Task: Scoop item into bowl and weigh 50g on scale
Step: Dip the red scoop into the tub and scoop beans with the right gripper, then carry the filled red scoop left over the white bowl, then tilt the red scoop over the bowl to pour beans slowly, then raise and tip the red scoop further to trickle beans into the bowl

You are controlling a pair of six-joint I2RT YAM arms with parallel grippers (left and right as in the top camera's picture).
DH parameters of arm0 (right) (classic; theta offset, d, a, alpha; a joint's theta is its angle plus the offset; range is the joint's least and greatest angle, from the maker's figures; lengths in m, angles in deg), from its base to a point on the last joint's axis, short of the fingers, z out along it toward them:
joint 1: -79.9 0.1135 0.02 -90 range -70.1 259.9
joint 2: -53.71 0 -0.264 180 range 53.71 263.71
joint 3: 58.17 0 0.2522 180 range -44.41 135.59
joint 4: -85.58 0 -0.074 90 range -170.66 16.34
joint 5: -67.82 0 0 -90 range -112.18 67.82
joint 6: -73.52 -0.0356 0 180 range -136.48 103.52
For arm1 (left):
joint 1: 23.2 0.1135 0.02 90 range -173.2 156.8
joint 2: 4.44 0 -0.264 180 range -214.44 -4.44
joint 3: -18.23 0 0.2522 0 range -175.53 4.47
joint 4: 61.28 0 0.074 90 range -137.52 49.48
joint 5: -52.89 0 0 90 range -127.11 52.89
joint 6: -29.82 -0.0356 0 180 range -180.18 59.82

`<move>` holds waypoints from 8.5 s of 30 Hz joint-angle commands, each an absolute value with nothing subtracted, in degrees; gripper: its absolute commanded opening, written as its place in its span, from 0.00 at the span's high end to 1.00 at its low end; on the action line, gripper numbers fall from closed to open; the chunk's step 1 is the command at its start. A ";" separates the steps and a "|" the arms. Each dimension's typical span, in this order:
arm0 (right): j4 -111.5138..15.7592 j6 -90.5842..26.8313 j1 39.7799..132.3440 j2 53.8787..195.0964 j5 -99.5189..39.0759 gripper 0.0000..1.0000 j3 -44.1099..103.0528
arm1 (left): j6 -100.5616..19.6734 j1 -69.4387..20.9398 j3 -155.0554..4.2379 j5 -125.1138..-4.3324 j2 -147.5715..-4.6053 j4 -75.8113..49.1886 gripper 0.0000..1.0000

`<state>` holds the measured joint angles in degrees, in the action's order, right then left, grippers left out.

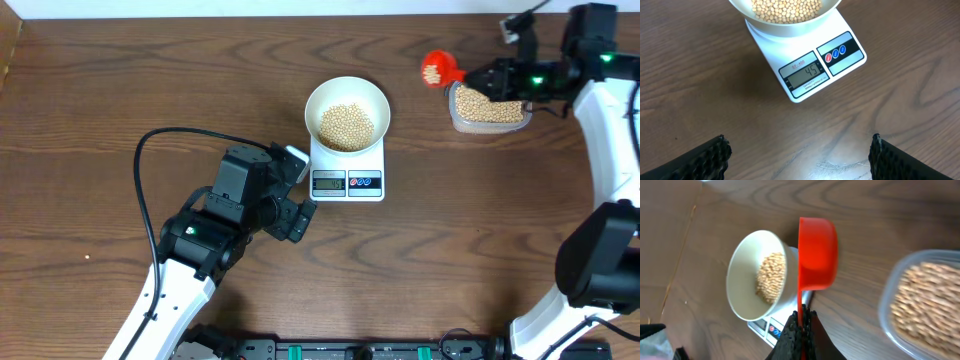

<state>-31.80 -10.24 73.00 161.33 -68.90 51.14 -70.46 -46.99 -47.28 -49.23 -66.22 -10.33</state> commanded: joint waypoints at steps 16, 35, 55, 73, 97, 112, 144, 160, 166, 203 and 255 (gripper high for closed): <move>-34.60 -8.62 89.24 160.04 -64.05 0.99 52.04 | -70.14 -47.17 -47.04 -49.93 -66.18 -10.28 0.09; -33.97 -3.00 96.24 160.04 -52.42 0.99 52.04 | -70.14 -47.17 -47.04 -49.93 -66.18 -10.28 0.09; -33.57 -0.60 98.71 160.04 -47.46 0.99 52.04 | -70.14 -47.17 -47.04 -49.93 -66.18 -10.28 0.09; -35.52 -0.49 98.75 160.04 -48.22 0.99 52.04 | -70.14 -47.17 -47.04 -49.93 -66.18 -10.28 0.09; -35.76 3.64 98.77 160.04 -47.98 0.99 52.04 | -70.14 -47.17 -47.04 -49.93 -66.18 -10.28 0.09; -36.15 3.66 98.79 160.04 -48.18 0.99 52.04 | -70.14 -47.17 -47.04 -49.93 -66.18 -10.28 0.09; -36.19 4.43 98.75 160.04 -47.13 0.99 52.04 | -70.16 -47.17 -47.04 -49.93 -66.18 -10.28 0.09; -36.33 6.74 98.75 160.04 -46.47 0.99 52.04 | -70.16 -47.17 -47.04 -49.93 -66.18 -10.28 0.09; -36.39 8.54 98.75 160.04 -46.47 0.99 52.04 | -70.14 -47.17 -47.04 -49.93 -66.18 -10.28 0.09; -37.70 3.90 98.60 160.04 -51.22 0.99 52.04 | -70.16 -47.17 -47.04 -49.93 -66.18 -10.28 0.09; -38.05 3.79 98.62 160.04 -51.28 0.99 52.04 | -70.14 -47.17 -47.04 -49.93 -66.18 -10.28 0.09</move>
